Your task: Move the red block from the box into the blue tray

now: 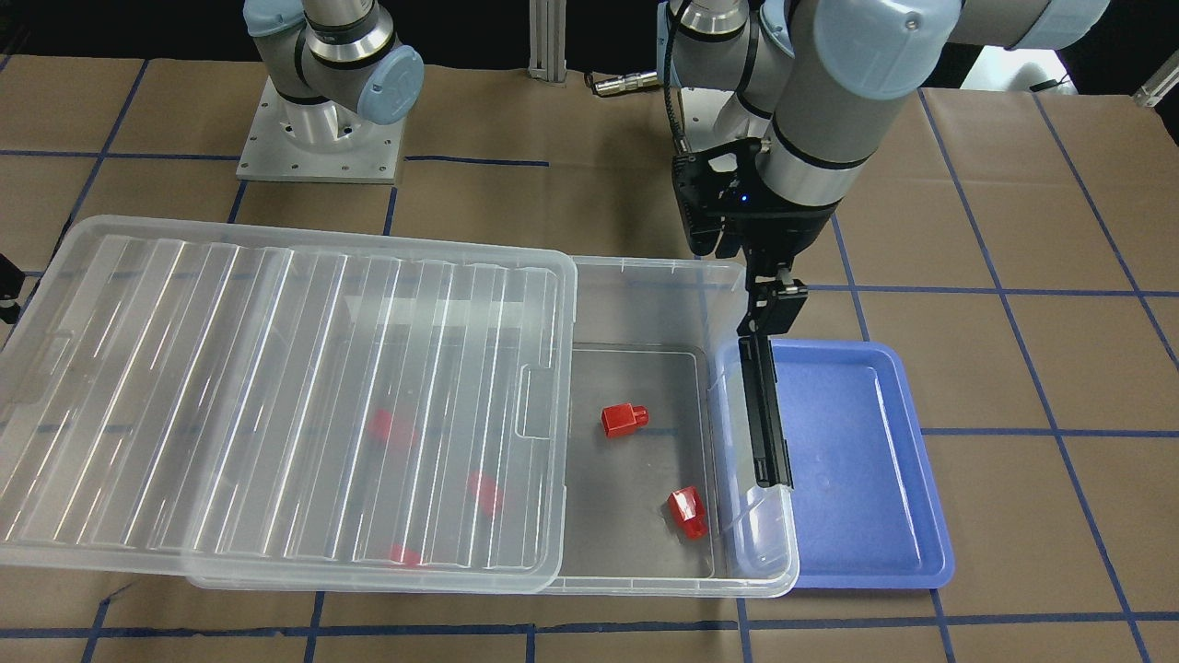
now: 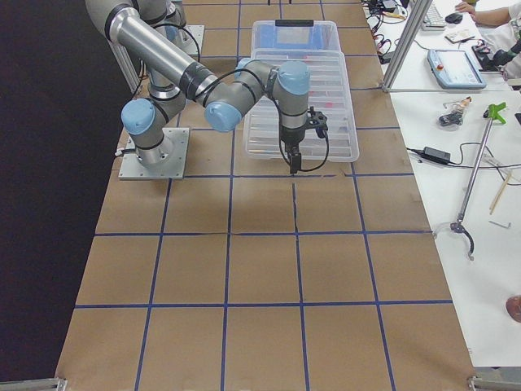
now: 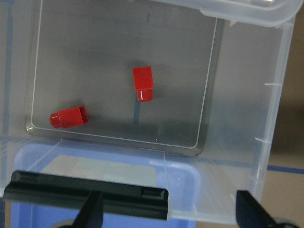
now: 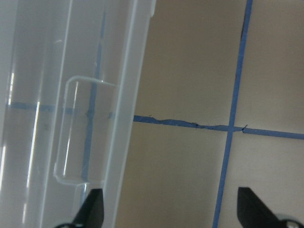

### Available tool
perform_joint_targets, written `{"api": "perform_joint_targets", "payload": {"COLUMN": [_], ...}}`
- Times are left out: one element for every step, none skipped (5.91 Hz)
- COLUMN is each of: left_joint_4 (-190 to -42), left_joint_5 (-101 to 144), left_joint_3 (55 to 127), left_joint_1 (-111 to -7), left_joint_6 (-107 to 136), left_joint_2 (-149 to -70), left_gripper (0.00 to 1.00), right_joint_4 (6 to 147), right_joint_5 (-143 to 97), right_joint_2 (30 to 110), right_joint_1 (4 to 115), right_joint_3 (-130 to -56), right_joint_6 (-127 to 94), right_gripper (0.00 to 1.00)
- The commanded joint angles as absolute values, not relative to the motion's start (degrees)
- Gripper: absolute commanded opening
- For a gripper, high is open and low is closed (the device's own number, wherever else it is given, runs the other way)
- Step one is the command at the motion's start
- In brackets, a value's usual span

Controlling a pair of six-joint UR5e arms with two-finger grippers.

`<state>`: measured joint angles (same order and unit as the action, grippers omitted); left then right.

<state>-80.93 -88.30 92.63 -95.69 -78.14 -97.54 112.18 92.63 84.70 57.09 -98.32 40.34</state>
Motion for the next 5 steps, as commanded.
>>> {"api": "perform_joint_targets", "payload": {"left_joint_4": [-69.1, -65.4, -58.3, -50.6, -48.5], "left_joint_5": [-87.9, -88.0, -88.0, -87.9, -87.8], "left_joint_3": [96.4, 99.0, 102.2, 106.0, 107.0], "left_joint_1": [-97.7, -98.3, -99.3, -99.5, -99.5], "left_joint_6": [-74.3, -74.0, -73.8, -72.7, -72.6], "left_joint_2": [-103.9, -106.6, -108.6, -110.2, -111.6], "left_gripper": [0.97, 0.97, 0.97, 0.98, 0.98], "right_joint_4": [99.8, 94.1, 93.0, 89.3, 88.5], "right_joint_5": [92.2, 92.3, 92.3, 92.0, 90.5], "right_joint_2": [89.0, 90.1, 90.3, 90.1, 89.9], "right_joint_1": [62.0, 67.6, 73.6, 78.9, 84.8], "right_joint_3": [-90.8, -89.1, -87.2, -85.2, -84.4], "right_joint_6": [29.5, 18.6, 12.9, 3.2, -4.8], "right_gripper": [1.0, 1.0, 1.0, 1.0, 1.0]}}
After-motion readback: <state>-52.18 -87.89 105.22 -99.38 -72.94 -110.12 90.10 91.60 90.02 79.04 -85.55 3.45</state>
